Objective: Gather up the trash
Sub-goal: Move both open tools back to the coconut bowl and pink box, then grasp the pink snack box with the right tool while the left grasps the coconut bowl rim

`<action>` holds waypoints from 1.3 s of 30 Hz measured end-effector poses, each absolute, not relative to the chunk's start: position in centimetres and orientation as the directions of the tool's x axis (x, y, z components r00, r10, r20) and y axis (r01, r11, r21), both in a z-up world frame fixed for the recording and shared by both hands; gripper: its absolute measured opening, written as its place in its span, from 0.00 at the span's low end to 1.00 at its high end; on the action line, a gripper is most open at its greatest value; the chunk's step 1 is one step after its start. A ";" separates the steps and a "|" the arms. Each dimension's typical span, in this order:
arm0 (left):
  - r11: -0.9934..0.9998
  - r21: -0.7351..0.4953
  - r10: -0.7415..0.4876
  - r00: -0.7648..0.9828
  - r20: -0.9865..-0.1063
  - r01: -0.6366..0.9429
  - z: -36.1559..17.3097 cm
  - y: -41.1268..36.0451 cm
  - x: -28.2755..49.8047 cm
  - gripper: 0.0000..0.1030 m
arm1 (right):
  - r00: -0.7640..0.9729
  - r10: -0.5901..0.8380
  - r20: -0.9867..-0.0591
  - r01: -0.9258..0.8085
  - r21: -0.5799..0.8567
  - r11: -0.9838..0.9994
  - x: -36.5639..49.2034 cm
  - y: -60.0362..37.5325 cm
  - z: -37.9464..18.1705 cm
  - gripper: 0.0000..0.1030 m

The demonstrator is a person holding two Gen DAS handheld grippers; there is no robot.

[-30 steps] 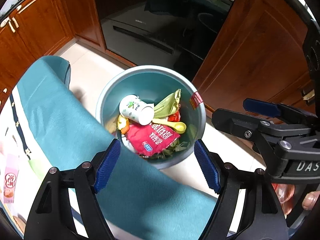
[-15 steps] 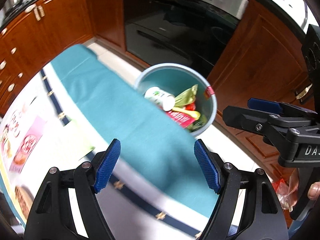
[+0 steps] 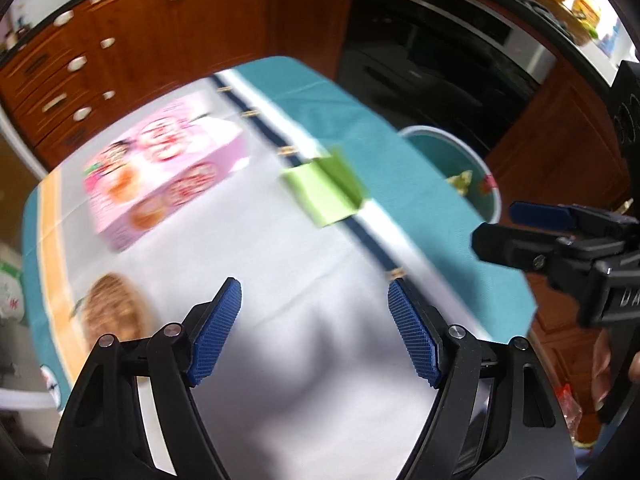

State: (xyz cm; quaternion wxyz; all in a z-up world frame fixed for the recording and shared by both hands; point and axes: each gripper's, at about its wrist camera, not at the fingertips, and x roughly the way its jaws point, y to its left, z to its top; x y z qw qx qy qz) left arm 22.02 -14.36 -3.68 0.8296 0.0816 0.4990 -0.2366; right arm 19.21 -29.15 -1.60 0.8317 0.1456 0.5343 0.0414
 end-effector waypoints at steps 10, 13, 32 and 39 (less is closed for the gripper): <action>0.957 -0.055 -0.185 0.451 -0.873 0.285 -5.9 -1.0 23.5 0.75 | 0.352 0.255 -0.901 -0.043 0.257 0.965 21.6 -20.4 -2.4 0.85; 0.970 -0.046 -0.151 0.447 -0.882 0.237 -7.3 1.6 24.0 0.75 | 0.321 0.262 -0.910 -0.076 0.251 0.965 22.2 -18.1 -3.2 0.85; 0.965 -0.093 -0.184 0.385 -0.904 0.244 -12.7 2.4 27.2 0.80 | 0.222 0.248 -0.943 -0.085 0.235 0.968 26.6 -16.2 -7.0 0.85; 0.954 -0.091 -0.202 0.386 -0.900 0.287 -12.8 0.2 27.8 0.80 | 0.266 0.281 -0.922 -0.109 0.261 0.959 31.3 -17.1 -6.1 0.85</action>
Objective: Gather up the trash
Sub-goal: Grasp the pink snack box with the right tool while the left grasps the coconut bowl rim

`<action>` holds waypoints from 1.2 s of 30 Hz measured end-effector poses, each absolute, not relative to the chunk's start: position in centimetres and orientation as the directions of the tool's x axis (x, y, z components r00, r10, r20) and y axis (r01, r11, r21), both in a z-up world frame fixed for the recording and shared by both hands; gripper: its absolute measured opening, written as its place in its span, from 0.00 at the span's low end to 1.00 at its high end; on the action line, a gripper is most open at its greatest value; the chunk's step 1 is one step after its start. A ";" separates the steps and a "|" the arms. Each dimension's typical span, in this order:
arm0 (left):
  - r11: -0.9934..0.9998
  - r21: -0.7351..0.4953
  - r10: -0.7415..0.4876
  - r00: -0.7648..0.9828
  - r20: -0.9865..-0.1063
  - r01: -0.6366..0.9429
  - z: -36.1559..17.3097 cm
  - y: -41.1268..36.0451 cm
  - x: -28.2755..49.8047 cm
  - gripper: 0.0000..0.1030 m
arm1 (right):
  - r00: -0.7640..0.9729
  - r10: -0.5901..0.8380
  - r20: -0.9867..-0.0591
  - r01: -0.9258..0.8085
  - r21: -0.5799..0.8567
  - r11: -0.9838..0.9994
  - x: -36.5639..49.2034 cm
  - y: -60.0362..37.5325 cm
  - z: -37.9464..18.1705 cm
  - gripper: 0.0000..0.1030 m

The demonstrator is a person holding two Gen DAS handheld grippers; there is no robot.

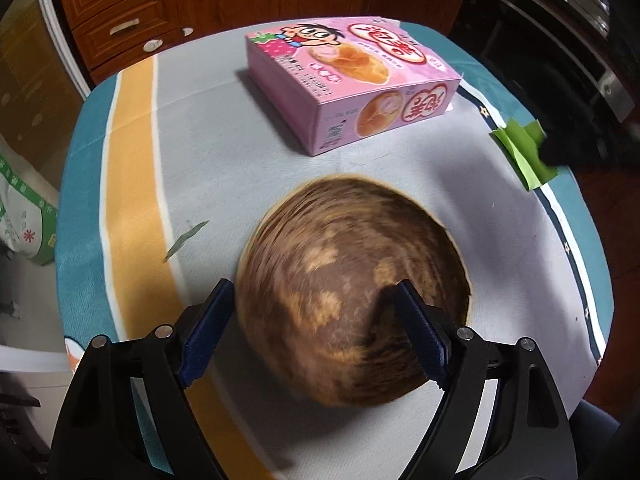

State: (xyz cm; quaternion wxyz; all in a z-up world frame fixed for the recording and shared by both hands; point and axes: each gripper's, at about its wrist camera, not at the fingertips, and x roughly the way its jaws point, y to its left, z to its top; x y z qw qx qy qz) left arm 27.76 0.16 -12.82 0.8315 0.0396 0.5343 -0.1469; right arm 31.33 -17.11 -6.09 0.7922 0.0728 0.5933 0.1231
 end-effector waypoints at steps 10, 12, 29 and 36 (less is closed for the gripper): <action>0.952 -0.113 -0.222 0.383 -0.897 0.286 -12.9 -0.5 29.0 0.81 | 0.306 0.401 -0.864 -0.214 0.348 0.913 41.7 -17.8 -6.6 0.85; 0.950 -0.116 -0.226 0.384 -0.895 0.289 -12.8 -0.3 29.0 0.81 | 0.282 0.438 -0.854 -0.211 0.390 0.896 43.2 -18.0 -7.8 0.85; 0.955 -0.109 -0.217 0.396 -0.892 0.277 -13.3 0.9 28.3 0.92 | 0.086 0.722 -0.687 -0.327 0.665 0.671 40.2 -13.3 -9.9 0.27; 0.947 -0.176 -0.279 0.419 -0.864 0.268 -13.0 1.6 27.3 0.83 | 0.016 0.734 -0.679 -0.305 0.696 0.650 39.4 -9.6 -11.0 0.38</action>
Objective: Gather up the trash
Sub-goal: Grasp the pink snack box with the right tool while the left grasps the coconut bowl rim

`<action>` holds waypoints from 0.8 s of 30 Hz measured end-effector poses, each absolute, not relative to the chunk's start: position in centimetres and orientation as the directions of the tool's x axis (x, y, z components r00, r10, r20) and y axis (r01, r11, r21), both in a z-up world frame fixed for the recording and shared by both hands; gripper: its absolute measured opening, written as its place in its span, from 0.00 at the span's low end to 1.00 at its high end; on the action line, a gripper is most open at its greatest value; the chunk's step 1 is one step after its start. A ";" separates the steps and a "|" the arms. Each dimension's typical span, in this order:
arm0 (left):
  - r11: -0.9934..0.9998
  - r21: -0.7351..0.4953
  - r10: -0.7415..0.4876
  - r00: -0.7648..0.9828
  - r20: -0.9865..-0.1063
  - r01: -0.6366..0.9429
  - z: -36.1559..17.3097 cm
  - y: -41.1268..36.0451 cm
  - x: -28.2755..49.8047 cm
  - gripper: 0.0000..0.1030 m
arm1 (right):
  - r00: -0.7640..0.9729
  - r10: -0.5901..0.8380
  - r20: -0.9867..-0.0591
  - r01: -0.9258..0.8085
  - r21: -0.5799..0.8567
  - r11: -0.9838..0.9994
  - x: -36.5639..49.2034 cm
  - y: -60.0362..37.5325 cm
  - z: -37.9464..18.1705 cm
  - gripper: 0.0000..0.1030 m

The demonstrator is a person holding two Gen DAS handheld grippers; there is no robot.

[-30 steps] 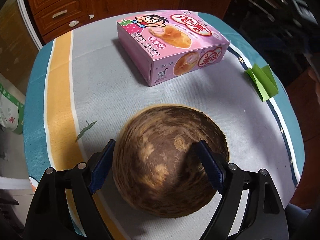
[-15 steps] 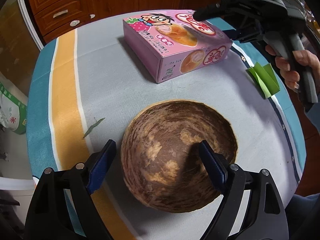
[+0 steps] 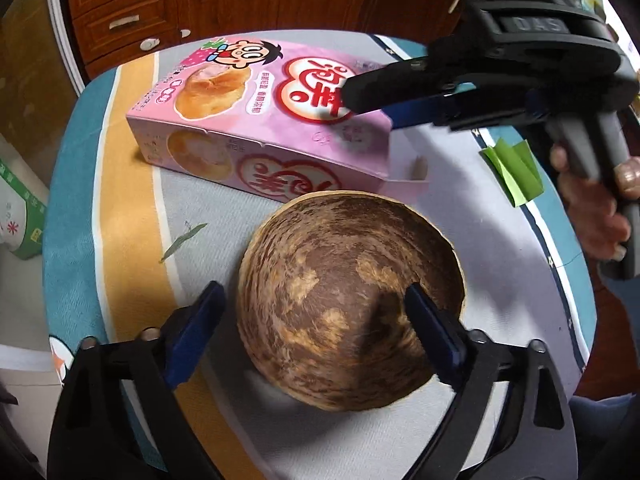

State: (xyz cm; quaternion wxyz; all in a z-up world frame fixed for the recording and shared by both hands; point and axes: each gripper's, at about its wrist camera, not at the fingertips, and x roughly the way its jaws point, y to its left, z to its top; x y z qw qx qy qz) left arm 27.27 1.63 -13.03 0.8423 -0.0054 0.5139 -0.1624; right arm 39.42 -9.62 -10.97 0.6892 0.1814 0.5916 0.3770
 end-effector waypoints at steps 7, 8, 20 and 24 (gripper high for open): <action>0.948 -0.182 -0.283 0.430 -0.857 0.261 -12.8 2.2 26.7 0.36 | 0.060 0.756 -0.652 -0.262 0.720 0.642 38.8 -6.9 -12.5 0.39; 0.946 -0.199 -0.295 0.422 -0.857 0.256 -12.8 2.4 26.8 0.24 | 0.055 0.756 -0.652 -0.259 0.722 0.642 38.6 -6.4 -12.7 0.33; 0.942 -0.233 -0.322 0.443 -0.837 0.242 -10.5 1.2 25.5 0.06 | 0.281 0.619 -0.733 -0.371 0.512 0.775 34.0 -8.7 -3.6 0.04; 0.955 -0.200 -0.280 0.448 -0.849 0.218 -9.6 0.5 24.7 0.06 | 0.331 0.549 -0.767 -0.342 0.445 0.828 32.5 -11.0 -2.4 0.04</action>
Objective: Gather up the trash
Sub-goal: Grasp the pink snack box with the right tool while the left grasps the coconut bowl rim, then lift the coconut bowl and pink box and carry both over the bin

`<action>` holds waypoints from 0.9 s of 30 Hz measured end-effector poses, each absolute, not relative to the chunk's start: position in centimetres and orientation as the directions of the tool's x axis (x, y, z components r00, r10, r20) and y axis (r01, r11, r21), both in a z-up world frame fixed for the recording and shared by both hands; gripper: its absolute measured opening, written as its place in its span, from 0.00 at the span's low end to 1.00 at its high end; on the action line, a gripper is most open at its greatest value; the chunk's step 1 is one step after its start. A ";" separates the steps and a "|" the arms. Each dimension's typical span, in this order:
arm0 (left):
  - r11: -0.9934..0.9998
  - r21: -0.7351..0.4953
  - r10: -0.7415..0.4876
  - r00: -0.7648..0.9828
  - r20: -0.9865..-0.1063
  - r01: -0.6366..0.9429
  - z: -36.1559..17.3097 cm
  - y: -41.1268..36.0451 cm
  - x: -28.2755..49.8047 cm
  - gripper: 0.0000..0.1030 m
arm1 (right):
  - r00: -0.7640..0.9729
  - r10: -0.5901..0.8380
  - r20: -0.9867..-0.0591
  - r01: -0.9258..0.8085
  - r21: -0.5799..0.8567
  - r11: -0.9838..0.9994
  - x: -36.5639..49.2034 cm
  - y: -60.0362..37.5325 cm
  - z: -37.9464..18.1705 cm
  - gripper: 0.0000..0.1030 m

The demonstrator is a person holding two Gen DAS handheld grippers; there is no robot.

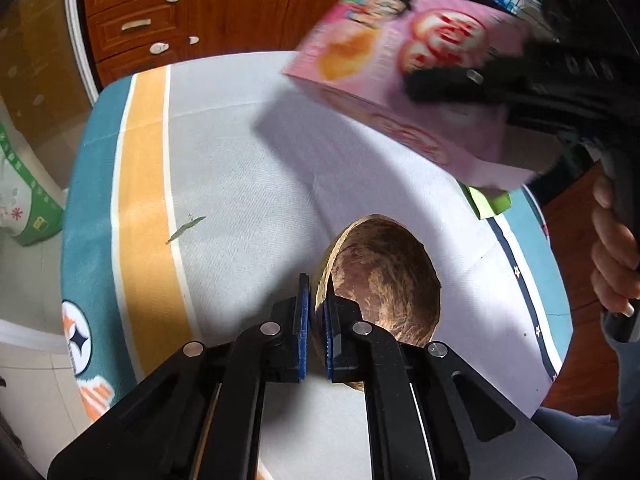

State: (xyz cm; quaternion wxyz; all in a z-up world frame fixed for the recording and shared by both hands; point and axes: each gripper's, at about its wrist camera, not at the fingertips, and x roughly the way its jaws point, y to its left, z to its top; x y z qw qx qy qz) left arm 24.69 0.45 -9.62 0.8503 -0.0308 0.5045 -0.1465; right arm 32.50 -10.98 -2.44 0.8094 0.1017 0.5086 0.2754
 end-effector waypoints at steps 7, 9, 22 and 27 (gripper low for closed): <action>0.973 -0.115 -0.200 0.479 -0.855 0.201 -7.5 -1.0 22.9 0.06 | 0.380 0.481 -0.790 -0.294 0.390 0.873 29.2 -14.8 -1.3 0.04; 0.974 -0.100 -0.190 0.492 -0.850 0.203 -6.9 -1.6 22.5 0.06 | 0.398 0.477 -0.783 -0.283 0.390 0.876 28.1 -15.9 -0.6 0.04; 0.960 -0.056 -0.199 0.522 -0.830 0.276 -3.6 -6.8 20.6 0.06 | 0.485 0.456 -0.746 -0.226 0.396 0.890 21.4 -23.9 1.8 0.04; 0.934 -0.038 -0.234 0.529 -0.816 0.354 -2.3 -10.8 20.0 0.06 | 0.524 0.417 -0.742 -0.169 0.389 0.906 19.0 -28.5 2.1 0.04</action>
